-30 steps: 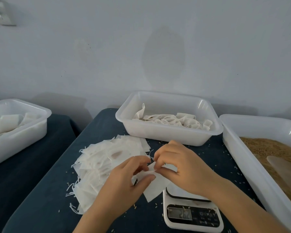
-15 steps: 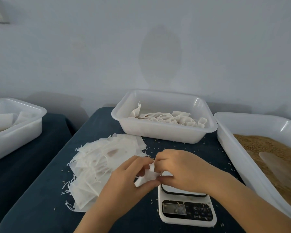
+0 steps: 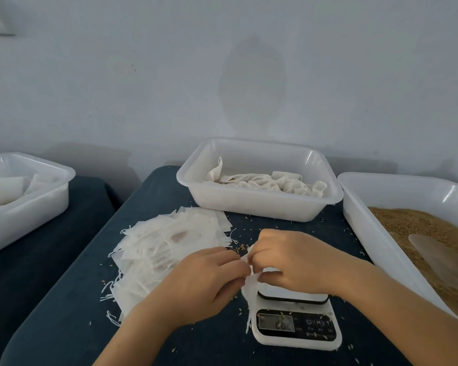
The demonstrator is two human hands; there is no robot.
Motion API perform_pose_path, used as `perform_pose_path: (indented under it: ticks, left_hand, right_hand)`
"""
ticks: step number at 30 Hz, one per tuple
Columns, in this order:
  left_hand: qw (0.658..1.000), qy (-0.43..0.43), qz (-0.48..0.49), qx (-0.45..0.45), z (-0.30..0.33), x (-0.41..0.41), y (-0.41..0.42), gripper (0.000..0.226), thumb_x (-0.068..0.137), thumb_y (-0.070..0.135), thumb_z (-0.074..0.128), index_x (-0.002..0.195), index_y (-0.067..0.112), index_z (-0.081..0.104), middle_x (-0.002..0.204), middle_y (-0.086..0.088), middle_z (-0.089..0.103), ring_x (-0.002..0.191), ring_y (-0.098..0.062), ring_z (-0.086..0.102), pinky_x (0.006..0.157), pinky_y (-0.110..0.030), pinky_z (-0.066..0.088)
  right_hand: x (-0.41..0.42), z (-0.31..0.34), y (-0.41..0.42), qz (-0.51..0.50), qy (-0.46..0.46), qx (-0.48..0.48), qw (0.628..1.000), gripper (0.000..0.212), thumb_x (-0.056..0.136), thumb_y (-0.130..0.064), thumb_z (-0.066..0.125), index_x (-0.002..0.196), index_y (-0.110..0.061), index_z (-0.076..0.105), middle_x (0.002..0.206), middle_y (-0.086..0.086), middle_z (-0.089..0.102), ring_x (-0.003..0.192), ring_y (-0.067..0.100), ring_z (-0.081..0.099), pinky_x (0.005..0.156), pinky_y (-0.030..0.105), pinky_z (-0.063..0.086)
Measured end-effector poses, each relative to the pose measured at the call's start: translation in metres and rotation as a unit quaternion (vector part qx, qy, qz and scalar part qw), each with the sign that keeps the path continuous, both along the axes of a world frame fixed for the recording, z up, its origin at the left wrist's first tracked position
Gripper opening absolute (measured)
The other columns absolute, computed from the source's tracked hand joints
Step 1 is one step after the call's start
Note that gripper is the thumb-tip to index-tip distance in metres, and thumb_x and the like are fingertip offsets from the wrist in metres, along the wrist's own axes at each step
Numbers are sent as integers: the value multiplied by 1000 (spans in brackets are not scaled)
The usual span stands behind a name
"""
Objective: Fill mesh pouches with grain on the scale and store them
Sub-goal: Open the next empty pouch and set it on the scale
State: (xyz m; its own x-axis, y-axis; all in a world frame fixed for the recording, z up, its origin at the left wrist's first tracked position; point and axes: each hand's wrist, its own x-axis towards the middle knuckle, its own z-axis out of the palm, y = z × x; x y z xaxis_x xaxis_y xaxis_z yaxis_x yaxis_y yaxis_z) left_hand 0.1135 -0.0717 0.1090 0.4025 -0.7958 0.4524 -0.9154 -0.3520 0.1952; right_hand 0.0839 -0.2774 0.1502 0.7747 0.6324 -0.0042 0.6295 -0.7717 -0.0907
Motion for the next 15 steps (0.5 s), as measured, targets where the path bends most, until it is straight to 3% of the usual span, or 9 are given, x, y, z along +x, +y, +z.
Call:
perform_pose_path:
  ticks: [5, 10, 13, 15]
  left_hand:
    - [999, -7, -2, -52, -4, 2, -1, 19, 92, 26, 55, 86, 13, 67, 79, 2, 60, 74, -17, 54, 65, -25, 46]
    - [982, 68, 33, -174, -18, -2, -9, 18, 82, 37, 65, 91, 22, 61, 87, 11, 56, 81, -5, 53, 69, -17, 45]
    - [961, 156, 57, -221, -25, -3, -11, 43, 72, 43, 73, 108, 37, 50, 113, 21, 47, 98, 2, 53, 80, -8, 41]
    - [952, 212, 67, -210, -29, -2, -11, 61, 66, 52, 76, 116, 46, 42, 126, 25, 43, 113, 3, 48, 88, -6, 37]
  right_hand:
    - [-3, -2, 0, -30, 28, 12, 999, 25, 94, -40, 50, 114, -29, 62, 106, -11, 58, 99, 4, 47, 78, 20, 37]
    - [-2, -6, 2, -22, 21, 53, 998, 26, 96, -36, 52, 101, -18, 69, 117, -6, 62, 108, 9, 47, 92, 20, 36]
    - [-4, -5, 2, -9, 17, 65, 998, 21, 93, -25, 57, 93, -12, 73, 124, -3, 62, 112, 12, 48, 89, 13, 28]
    - [-5, -4, 2, 3, 10, 67, 998, 18, 90, -21, 59, 87, -11, 74, 123, -2, 64, 109, 14, 51, 90, 16, 32]
